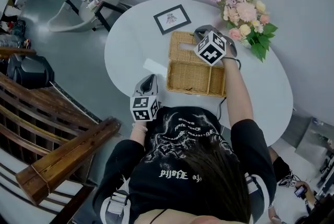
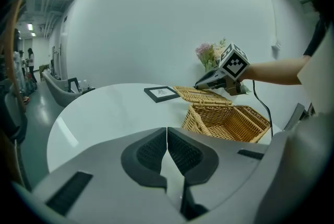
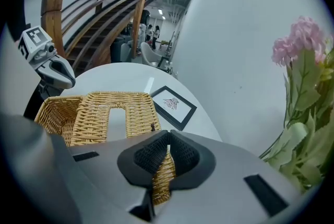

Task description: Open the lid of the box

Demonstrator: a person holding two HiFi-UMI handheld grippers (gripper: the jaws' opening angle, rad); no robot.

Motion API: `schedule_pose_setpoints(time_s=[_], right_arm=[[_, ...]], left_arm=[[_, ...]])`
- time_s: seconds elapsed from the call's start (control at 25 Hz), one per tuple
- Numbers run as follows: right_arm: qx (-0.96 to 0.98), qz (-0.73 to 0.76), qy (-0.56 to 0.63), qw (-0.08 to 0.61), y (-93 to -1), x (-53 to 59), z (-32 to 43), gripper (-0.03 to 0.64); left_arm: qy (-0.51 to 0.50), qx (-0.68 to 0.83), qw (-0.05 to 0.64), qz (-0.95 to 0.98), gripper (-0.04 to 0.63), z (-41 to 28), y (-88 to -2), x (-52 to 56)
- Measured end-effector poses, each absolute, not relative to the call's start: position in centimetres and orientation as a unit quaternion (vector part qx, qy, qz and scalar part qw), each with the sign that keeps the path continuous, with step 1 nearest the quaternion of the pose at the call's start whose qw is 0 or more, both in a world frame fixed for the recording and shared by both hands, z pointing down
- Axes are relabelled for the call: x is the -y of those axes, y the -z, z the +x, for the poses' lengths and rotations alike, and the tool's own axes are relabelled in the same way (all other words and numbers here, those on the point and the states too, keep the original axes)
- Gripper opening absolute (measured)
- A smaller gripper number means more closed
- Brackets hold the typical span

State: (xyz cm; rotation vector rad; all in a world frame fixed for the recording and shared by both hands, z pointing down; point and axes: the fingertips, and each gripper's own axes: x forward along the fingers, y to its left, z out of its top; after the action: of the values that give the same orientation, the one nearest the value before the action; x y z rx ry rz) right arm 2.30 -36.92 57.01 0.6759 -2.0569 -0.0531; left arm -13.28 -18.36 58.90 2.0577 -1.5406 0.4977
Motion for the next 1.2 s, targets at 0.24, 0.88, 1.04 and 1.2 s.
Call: schedule_pose_setpoints(time_s=[0.24, 0.88, 1.04, 1.2], right_arm=[[0.839, 0.269, 0.007, 0.473, -58.0, 36.8, 2.3, 0.037], [0.836, 0.255, -0.037, 0.484, -59.9, 36.6, 2.4, 0.037], [0.833, 0.251, -0.049, 0.491, -60.3, 36.5, 2.4, 0.042], [0.831, 0.261, -0.06, 0.487, -60.2, 36.7, 3.0, 0.096]], left_arm=[[-0.186, 0.571, 0.264, 0.755, 0.025, -13.5, -59.2, 18.4], [-0.193, 0.566, 0.268, 0.755, 0.025, -13.2, -59.7, 18.7], [-0.194, 0.565, 0.268, 0.756, 0.025, -13.1, -59.8, 18.7], [-0.19, 0.566, 0.268, 0.756, 0.025, -13.2, -59.8, 19.0]])
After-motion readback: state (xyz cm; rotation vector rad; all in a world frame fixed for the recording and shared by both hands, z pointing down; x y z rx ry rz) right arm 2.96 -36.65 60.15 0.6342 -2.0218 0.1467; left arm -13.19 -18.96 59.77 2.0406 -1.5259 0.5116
